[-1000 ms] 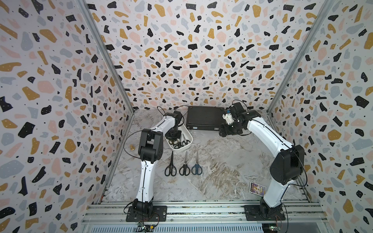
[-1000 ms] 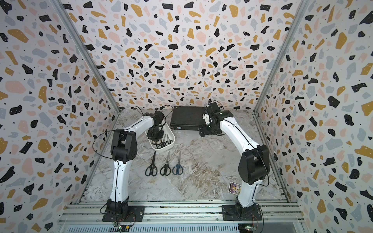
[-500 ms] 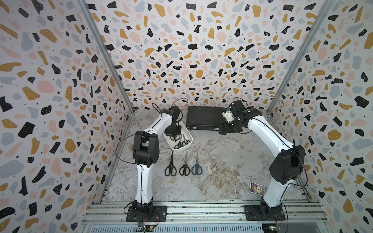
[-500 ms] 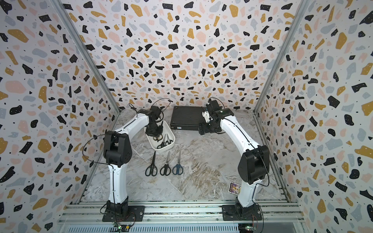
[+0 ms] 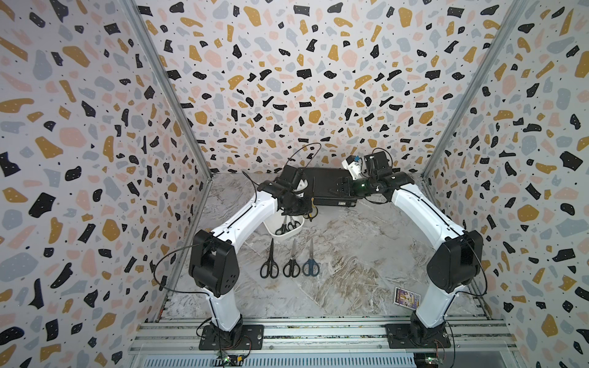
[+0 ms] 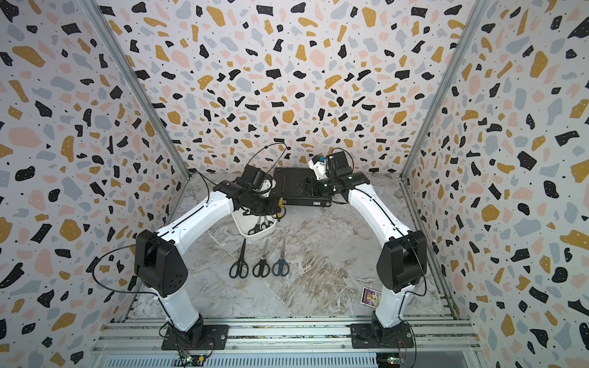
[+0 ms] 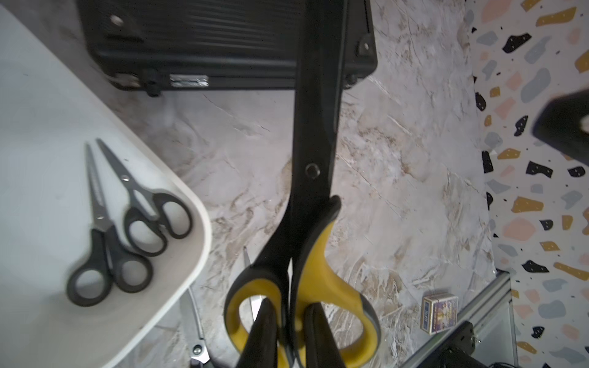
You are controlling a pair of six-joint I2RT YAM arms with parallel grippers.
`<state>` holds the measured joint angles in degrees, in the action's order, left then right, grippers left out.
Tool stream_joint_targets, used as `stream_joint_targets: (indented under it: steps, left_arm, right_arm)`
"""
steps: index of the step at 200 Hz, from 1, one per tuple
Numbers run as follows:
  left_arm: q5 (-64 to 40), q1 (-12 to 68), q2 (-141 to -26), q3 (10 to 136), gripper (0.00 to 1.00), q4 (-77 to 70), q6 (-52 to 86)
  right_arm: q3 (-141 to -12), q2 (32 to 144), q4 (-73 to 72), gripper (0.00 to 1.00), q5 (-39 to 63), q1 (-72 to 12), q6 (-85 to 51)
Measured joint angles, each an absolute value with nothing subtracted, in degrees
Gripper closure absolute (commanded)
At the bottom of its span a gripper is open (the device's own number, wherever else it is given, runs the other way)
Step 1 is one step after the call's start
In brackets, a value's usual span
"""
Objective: Take the scissors out of the storage box
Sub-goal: Place the scissors at the center of the board.
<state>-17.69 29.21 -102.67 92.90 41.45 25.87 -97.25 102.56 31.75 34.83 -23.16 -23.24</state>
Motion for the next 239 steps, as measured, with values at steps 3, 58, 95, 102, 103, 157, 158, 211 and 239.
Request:
stream_joint_targets:
  steps: [3, 58, 95, 102, 103, 157, 158, 211, 239]
  left_arm:
    - [-17.9, 29.6, -102.7, 92.8, 1.0, 41.1, 26.2]
    - [-19.5, 32.4, -102.5, 91.9, 1.0, 36.9, 29.5]
    - [-19.7, 33.2, -102.5, 91.9, 1.0, 36.5, 29.8]
    - [-19.7, 33.3, -102.5, 91.9, 1.0, 36.4, 29.8]
    - [-19.7, 33.3, -102.6, 91.9, 1.0, 36.4, 29.8]
    - [-20.1, 33.9, -102.5, 91.9, 1.0, 36.2, 29.8]
    - [-20.1, 33.9, -102.5, 91.9, 1.0, 36.1, 29.8]
    - [-19.3, 34.4, -102.8, 91.8, 1.0, 36.2, 29.6]
    - [-18.7, 34.7, -102.9, 91.8, 0.78, 37.1, 29.4]
  right_arm:
    - [-96.7, 102.6, 31.4, 0.2, 35.1, -23.2, -23.6]
    - [-90.3, 102.5, 26.3, 0.26, 37.6, -23.2, -26.7]
    - [-88.5, 102.5, 23.8, 0.3, 38.9, -23.9, -27.9]
    - [-88.2, 102.5, 23.3, 0.31, 39.2, -24.0, -28.2]
    - [-88.2, 102.5, 23.3, 0.32, 39.3, -24.1, -28.1]
    - [-87.1, 102.5, 21.8, 0.58, 40.2, -25.8, -29.3]
    - [-87.0, 102.5, 21.7, 0.59, 40.3, -25.8, -29.4]
    - [-83.8, 102.5, 18.9, 0.9, 43.2, -25.9, -32.7]
    - [-83.5, 102.5, 19.4, 1.0, 43.5, -25.9, -33.9]
